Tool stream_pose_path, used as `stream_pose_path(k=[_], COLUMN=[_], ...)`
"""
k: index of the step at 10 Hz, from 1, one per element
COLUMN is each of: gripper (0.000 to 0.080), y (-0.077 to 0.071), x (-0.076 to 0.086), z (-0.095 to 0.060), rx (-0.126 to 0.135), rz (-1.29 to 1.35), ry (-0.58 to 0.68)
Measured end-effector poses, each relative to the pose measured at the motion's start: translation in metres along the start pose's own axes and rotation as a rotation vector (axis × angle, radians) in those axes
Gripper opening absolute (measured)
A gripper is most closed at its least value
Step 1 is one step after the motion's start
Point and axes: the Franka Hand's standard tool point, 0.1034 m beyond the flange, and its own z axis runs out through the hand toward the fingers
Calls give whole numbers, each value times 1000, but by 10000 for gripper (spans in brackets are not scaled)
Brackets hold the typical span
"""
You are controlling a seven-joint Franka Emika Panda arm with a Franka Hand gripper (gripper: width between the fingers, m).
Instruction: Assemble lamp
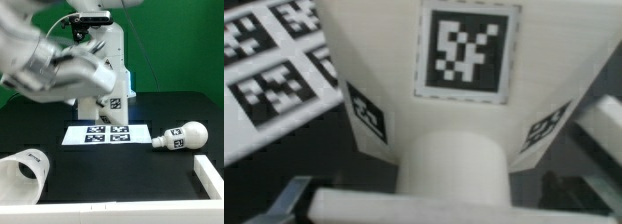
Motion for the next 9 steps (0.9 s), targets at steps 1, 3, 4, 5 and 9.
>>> stream_pose_path(k=[1,3,4,5,9], gripper=[530,530,530,530,530], y=[-24,-34,-33,-35,-59], x=[7,15,14,19,30], z=[-8,-10,-10,-13,-12], rx=[-12,-16,-19,-23,-161], rz=[-63,-94,-94,-102,-251], ry=[105,236,283,372,617])
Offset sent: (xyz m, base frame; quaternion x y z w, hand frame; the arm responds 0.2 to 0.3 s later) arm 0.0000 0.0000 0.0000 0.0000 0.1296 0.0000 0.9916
